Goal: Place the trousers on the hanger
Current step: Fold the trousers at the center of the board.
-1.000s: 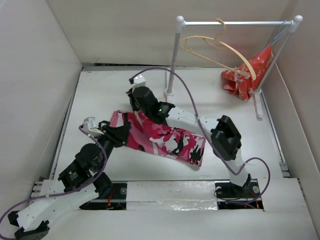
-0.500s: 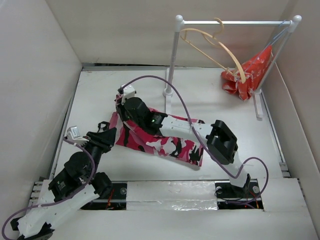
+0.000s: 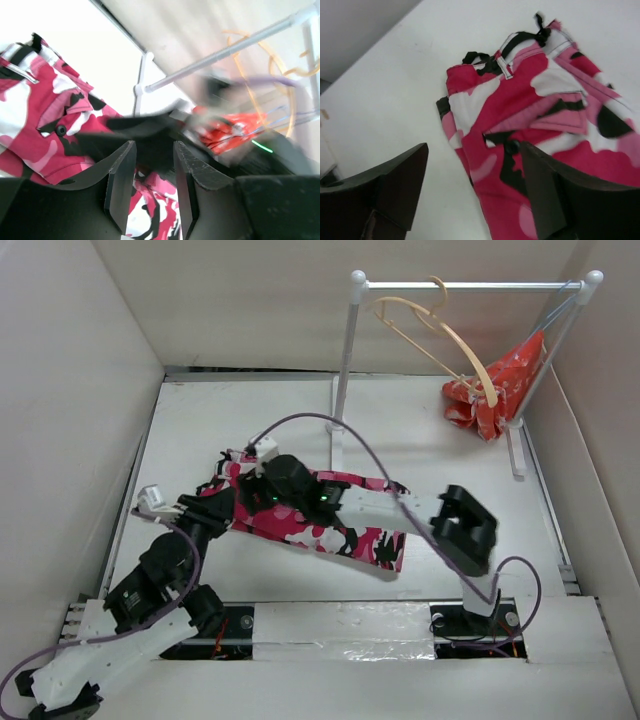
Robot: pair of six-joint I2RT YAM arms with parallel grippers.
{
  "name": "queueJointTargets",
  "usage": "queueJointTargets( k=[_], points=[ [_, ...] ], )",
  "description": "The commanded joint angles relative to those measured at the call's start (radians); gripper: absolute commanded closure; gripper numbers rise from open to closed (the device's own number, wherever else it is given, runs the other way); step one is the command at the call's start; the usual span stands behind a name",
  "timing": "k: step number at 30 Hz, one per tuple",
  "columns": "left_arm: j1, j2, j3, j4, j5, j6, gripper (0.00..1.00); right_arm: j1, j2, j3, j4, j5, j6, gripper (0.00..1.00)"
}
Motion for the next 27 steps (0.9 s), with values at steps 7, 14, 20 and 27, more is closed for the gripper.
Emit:
queueJointTargets(
  k=[7, 14, 20, 27],
  points=[
    [0.013, 0.649, 0.083, 0.419, 0.203, 0.125, 0.59, -0.168, -0.626, -0.791, 0.275, 0.036, 0.094, 1.00],
    [0.163, 0.969, 0.116, 0.530, 0.347, 0.018, 0.54, -0.258, -0.720, -1.131, 0.381, -0.012, 0.206, 1.00],
    [0.412, 1.011, -0.163, 0.740, 0.517, -0.151, 0.54, -0.269, -0.670, -1.345, 0.608, -0.043, 0.341, 1.00],
    [0.440, 0.864, -0.366, 0.716, 0.501, -0.269, 0.53, -0.301, -0.729, -1.428, 0.621, -0.041, 0.356, 1.00]
  ],
)
